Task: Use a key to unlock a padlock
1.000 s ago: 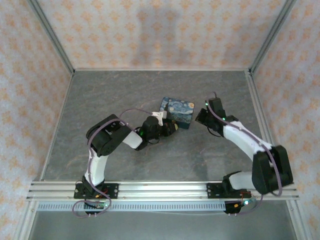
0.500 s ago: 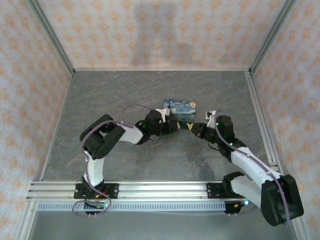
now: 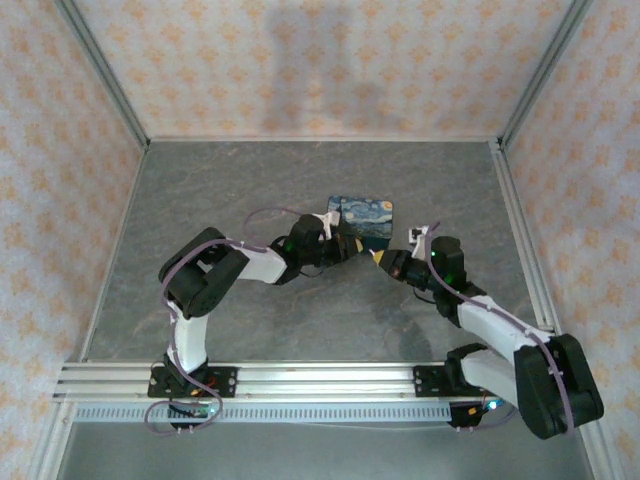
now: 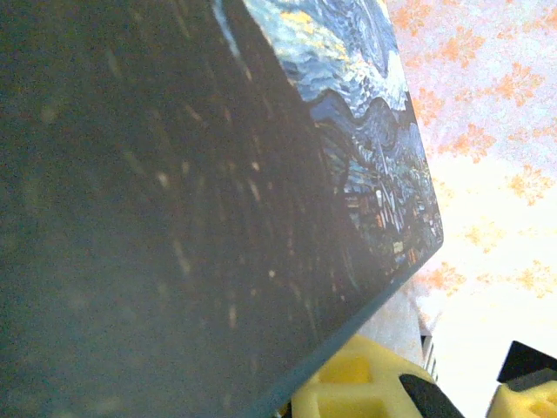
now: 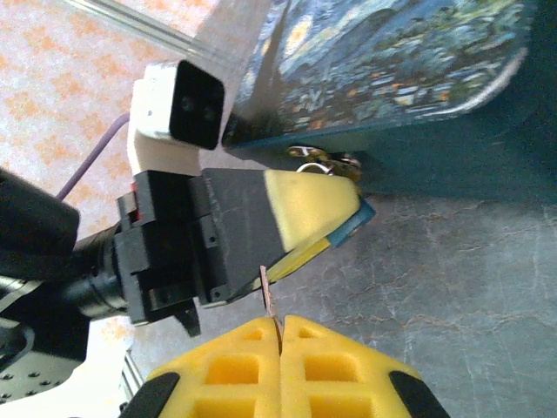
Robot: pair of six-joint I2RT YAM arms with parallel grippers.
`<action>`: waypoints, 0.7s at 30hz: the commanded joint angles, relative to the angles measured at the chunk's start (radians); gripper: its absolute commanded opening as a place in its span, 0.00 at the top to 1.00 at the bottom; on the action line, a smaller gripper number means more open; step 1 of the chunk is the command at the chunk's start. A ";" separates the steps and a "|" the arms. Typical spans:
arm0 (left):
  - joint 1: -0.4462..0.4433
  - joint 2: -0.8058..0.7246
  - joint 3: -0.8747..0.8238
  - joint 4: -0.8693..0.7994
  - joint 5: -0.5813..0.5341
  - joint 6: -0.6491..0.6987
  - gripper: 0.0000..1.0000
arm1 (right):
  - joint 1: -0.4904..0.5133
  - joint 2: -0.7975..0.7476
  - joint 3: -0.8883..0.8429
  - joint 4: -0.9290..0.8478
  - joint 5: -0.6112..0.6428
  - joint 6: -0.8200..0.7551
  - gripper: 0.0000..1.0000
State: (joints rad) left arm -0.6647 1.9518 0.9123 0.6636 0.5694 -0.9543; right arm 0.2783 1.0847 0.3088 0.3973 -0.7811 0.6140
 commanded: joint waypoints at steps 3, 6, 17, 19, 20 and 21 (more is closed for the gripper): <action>0.015 -0.033 0.032 0.089 0.023 -0.063 1.00 | -0.002 0.091 -0.030 0.194 0.022 0.068 1.00; 0.017 -0.022 0.037 0.126 0.026 -0.103 1.00 | 0.004 0.157 -0.030 0.244 0.026 0.074 1.00; 0.020 -0.013 0.046 0.175 0.033 -0.159 1.00 | 0.005 0.358 -0.036 0.539 0.012 0.182 1.00; 0.020 -0.011 0.043 0.181 0.030 -0.164 1.00 | 0.005 0.390 -0.034 0.594 0.008 0.204 1.00; 0.021 -0.010 0.042 0.186 0.029 -0.165 1.00 | 0.004 0.407 -0.032 0.619 0.003 0.213 1.00; 0.022 -0.008 0.040 0.189 0.028 -0.168 1.00 | 0.004 0.420 -0.031 0.640 -0.002 0.221 1.00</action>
State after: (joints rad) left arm -0.6518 1.9518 0.9253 0.7742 0.5732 -1.1011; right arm 0.2787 1.4765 0.2783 0.8738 -0.7650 0.7918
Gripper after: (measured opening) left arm 0.109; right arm 0.049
